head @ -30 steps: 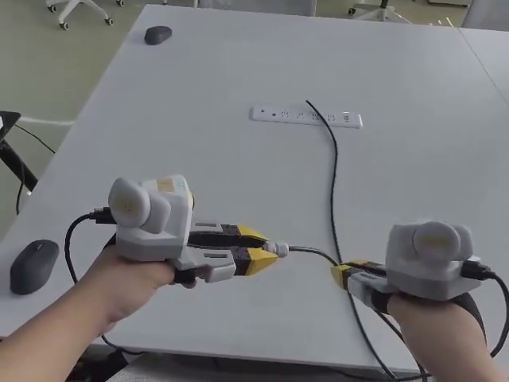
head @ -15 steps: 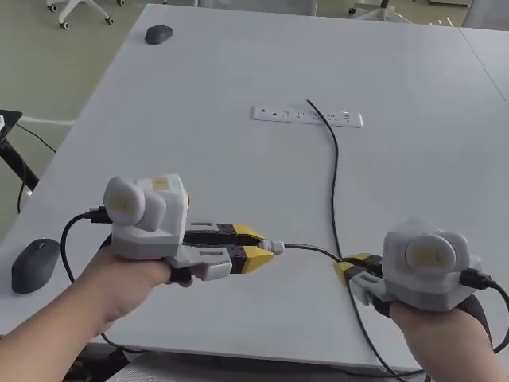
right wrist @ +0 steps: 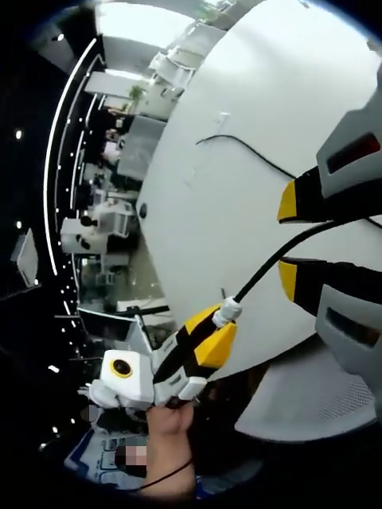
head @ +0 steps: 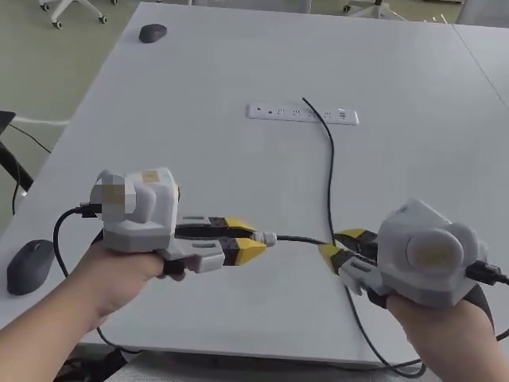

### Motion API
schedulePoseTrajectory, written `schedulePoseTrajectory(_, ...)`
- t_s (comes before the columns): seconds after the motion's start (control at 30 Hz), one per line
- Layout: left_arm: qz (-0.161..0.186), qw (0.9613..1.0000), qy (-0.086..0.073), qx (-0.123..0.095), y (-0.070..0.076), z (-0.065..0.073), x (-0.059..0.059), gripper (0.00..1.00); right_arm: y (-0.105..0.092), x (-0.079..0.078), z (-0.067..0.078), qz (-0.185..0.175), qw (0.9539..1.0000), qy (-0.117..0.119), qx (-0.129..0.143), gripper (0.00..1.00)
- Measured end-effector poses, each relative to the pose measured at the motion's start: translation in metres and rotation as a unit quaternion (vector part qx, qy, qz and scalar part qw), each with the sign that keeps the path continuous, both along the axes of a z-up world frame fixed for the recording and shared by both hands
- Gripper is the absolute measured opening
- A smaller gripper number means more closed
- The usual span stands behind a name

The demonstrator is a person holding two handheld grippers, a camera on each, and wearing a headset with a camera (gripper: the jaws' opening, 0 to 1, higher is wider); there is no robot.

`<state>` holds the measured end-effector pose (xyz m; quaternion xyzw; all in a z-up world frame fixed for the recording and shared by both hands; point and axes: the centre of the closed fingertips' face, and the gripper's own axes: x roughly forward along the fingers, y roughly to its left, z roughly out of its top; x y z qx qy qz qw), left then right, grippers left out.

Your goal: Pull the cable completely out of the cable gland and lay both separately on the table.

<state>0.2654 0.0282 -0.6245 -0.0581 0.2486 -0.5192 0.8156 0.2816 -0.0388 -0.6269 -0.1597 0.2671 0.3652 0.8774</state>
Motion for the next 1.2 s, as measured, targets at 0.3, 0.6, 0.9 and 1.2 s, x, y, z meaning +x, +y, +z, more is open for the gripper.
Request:
schedulePoseTrajectory(0.3, -0.001, 1.0, -0.005, 0.008, 0.001, -0.001, -0.001, 0.15, 0.041, -0.016, -0.004, 0.119, 0.9875, -0.043, -0.094, 0.13)
schedulePoseTrajectory(0.6, -0.007, 0.9999, -0.006, 0.013, 0.001, -0.003, -0.003, 0.15, 0.052, -0.014, -0.009, 0.15, 0.9799, -0.059, -0.118, 0.09)
schedulePoseTrajectory(0.9, -0.015, 0.9997, -0.006, 0.017, -0.005, -0.006, -0.002, 0.15, 0.05, -0.011, -0.017, 0.169, 0.9732, -0.063, -0.142, 0.02)
schedulePoseTrajectory(1.2, -0.015, 0.9996, -0.008, 0.023, -0.004, -0.01, 0.002, 0.15, 0.034, -0.003, -0.023, 0.12, 0.9858, -0.025, -0.115, 0.01)
